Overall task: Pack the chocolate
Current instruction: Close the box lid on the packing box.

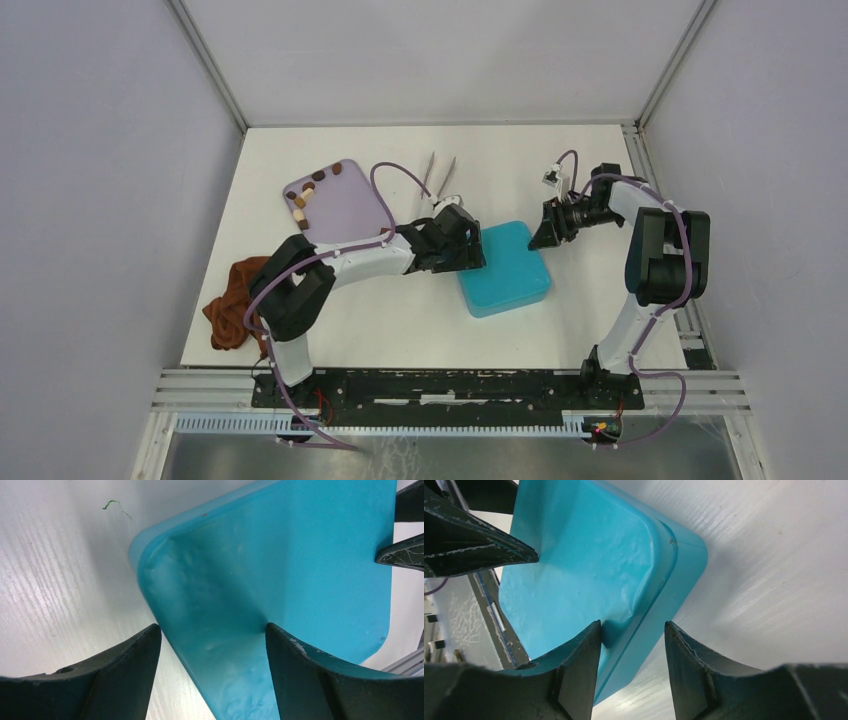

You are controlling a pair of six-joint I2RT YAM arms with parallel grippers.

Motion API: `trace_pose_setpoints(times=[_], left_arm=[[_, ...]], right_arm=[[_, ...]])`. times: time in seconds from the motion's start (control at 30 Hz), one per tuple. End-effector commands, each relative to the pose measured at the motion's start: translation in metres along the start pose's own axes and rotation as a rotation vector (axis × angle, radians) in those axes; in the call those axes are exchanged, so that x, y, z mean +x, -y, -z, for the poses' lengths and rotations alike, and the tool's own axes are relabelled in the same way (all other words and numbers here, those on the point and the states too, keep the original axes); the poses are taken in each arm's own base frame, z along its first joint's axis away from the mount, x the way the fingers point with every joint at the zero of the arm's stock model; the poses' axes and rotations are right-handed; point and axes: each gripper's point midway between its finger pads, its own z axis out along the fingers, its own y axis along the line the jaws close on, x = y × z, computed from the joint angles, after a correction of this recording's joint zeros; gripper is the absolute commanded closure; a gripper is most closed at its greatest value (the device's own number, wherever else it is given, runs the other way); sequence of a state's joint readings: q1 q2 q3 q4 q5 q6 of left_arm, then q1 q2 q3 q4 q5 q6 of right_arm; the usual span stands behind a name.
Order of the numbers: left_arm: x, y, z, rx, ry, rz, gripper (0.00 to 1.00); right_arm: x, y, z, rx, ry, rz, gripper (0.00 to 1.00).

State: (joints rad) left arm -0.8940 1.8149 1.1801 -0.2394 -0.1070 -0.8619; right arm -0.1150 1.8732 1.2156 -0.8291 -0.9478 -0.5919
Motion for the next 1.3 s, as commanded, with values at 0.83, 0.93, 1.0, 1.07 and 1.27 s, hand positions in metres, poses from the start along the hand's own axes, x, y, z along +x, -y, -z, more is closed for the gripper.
trace_pose_setpoints(times=[0.83, 0.93, 1.0, 1.07, 1.27], left_arm=[[-0.043, -0.025, 0.110, -0.055, 0.261, -0.105, 0.43], [-0.022, -0.045, 0.105, -0.082, 0.223, -0.089, 0.49], [-0.011, -0.051, 0.098, -0.083, 0.194, -0.083, 0.54], [-0.002, -0.055, 0.089, -0.088, 0.165, -0.080, 0.60], [0.014, -0.054, 0.060, -0.094, 0.091, -0.093, 0.70]], right_arm=[[-0.037, 0.049, 0.062, 0.579, 0.072, 0.283, 0.71], [-0.022, 0.049, 0.046, 0.568, 0.025, 0.278, 0.73], [-0.016, 0.048, 0.037, 0.550, 0.006, 0.266, 0.74], [-0.011, 0.048, 0.031, 0.531, -0.001, 0.247, 0.75], [0.003, 0.040, 0.011, 0.451, -0.036, 0.228, 0.76]])
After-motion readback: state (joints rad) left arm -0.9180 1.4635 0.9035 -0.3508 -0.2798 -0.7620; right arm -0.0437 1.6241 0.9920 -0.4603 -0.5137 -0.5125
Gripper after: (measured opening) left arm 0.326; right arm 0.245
